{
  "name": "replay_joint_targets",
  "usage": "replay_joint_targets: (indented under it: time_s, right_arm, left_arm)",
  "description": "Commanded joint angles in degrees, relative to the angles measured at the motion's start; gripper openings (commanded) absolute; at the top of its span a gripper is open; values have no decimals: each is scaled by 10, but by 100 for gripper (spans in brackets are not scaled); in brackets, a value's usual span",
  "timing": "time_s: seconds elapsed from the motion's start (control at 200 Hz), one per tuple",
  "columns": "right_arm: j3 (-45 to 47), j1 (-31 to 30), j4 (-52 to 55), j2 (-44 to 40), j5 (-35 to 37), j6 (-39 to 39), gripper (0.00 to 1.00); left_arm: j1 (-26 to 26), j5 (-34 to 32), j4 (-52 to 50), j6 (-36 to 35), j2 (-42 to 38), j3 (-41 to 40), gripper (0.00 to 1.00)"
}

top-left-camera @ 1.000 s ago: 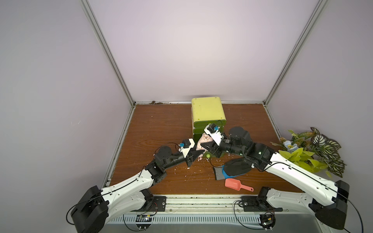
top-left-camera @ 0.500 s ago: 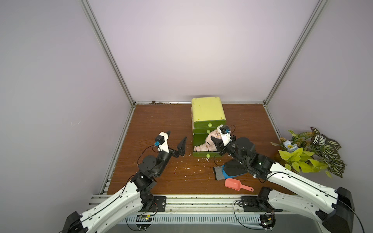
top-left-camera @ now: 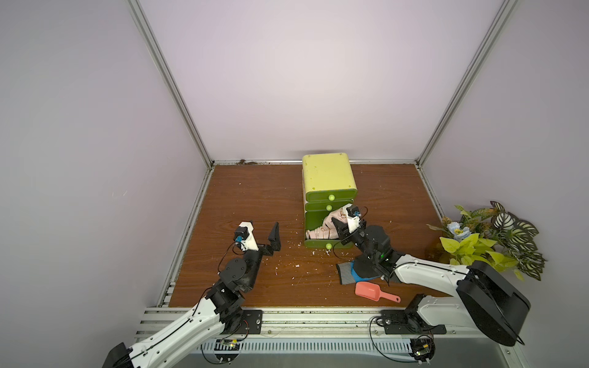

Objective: Place the umbrella in the drawer by color
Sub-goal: Place the umbrella in the drawer.

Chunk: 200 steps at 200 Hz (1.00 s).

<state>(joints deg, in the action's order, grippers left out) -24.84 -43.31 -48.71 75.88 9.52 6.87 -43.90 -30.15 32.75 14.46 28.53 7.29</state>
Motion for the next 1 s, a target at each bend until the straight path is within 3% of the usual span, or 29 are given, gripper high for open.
replay_joint_targets:
  time_s: [0.0,0.345,0.415,0.51,0.59,0.695,0.841,0.996]
  right_arm:
    - [-20,2,-113,20,-45,55,19]
    - [-20,7,-235,142,-91,136,26]
    - [-18,12,-242,158,-93,143,33]
    - [-12,26,-233,160,-97,171,51]
    - [-17,42,-159,135,-75,194,65]
    - [-58,63,15,94,-55,177,81]
    - [-120,75,204,52,-38,95,90]
    - [-172,75,346,7,1,26,90]
  left_arm:
    - [1,9,14,10,9,14,99]
    - [1,13,13,16,3,12,99]
    - [2,12,12,16,2,12,99]
    - [1,14,12,16,4,12,99]
    - [2,21,17,13,11,14,99]
    - [2,31,14,17,27,22,99]
    - [1,40,8,21,42,31,99]
    - [1,37,9,23,38,28,99]
